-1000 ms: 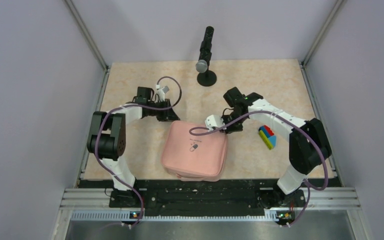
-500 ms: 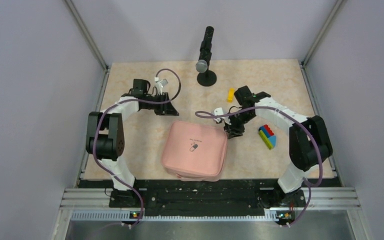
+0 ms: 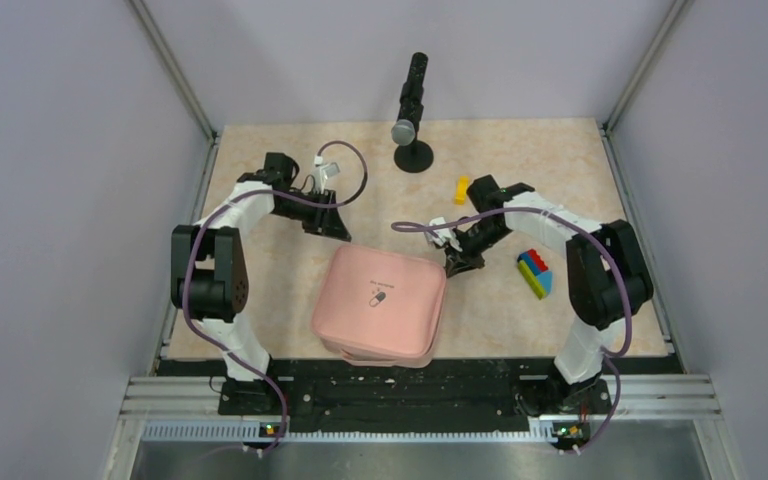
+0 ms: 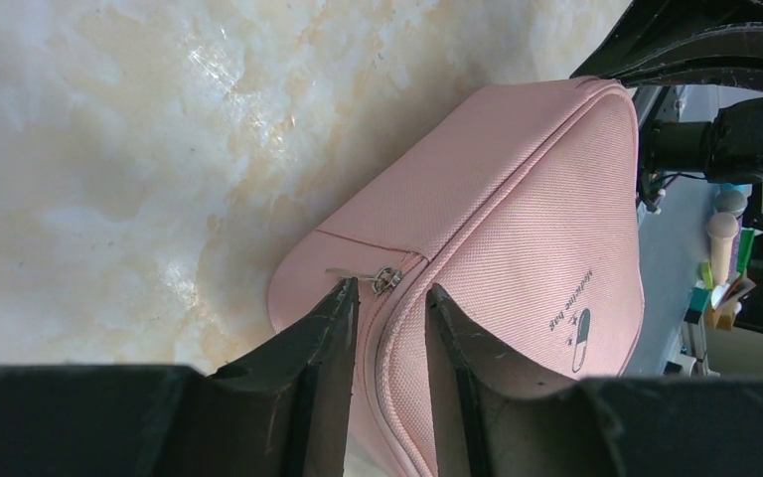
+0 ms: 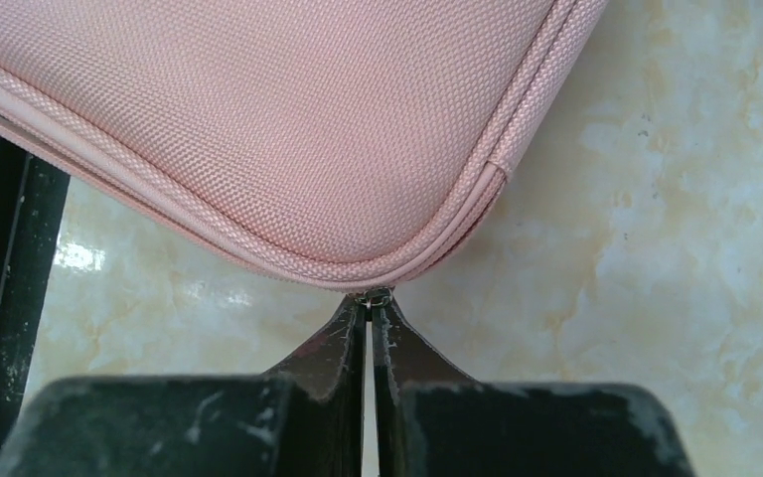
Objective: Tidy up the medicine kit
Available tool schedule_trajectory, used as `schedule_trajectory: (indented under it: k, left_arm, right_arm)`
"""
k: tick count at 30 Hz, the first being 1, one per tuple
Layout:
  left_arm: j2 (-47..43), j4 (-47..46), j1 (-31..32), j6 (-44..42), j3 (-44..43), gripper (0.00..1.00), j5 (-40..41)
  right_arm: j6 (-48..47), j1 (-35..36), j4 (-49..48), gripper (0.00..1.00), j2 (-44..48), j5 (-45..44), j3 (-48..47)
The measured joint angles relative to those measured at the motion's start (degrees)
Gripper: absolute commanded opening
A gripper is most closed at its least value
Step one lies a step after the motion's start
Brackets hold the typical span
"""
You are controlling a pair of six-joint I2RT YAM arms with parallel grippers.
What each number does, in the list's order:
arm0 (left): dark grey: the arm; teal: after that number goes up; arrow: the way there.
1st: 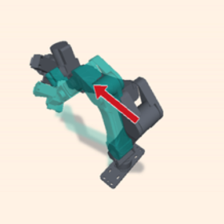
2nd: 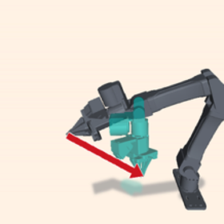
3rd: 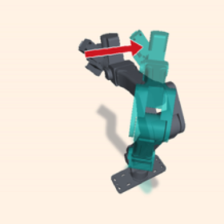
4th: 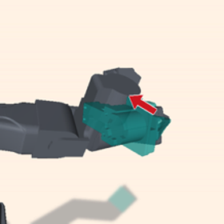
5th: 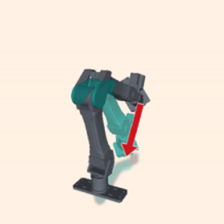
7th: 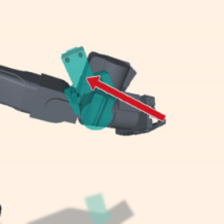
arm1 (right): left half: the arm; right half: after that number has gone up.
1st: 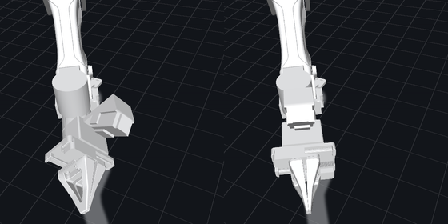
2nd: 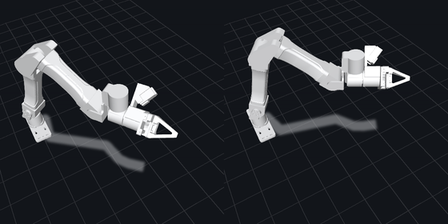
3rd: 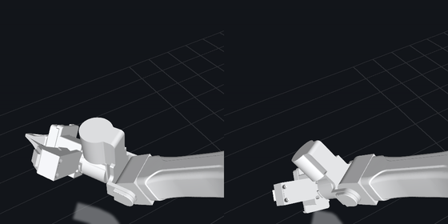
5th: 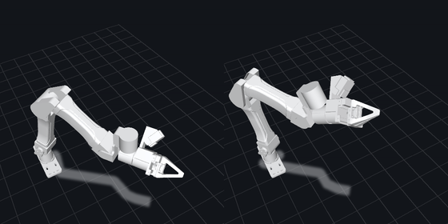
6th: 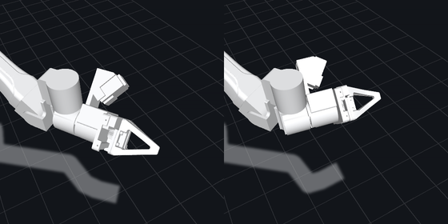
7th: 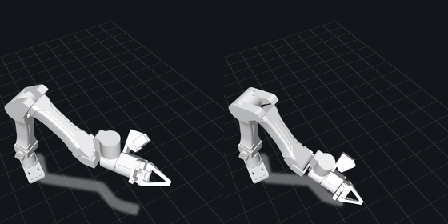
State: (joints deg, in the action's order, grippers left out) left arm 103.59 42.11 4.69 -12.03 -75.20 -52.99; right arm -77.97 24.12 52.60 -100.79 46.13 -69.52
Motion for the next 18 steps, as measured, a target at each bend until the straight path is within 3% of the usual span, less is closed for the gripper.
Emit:
schedule_trajectory:
  k: [7, 18]
  left_arm:
    - [-0.66, -0.55, 0.02, 0.81, 0.00, 0.43, -0.02]
    - [-1.07, -14.67, 1.88, 10.99, 1.70, 0.47, -2.10]
  right_arm:
    - [0.52, -0.59, 1.38, 0.00, -0.37, -0.13, -0.72]
    - [6.23, -0.63, 5.11, 0.00, -0.90, -6.88, -10.25]
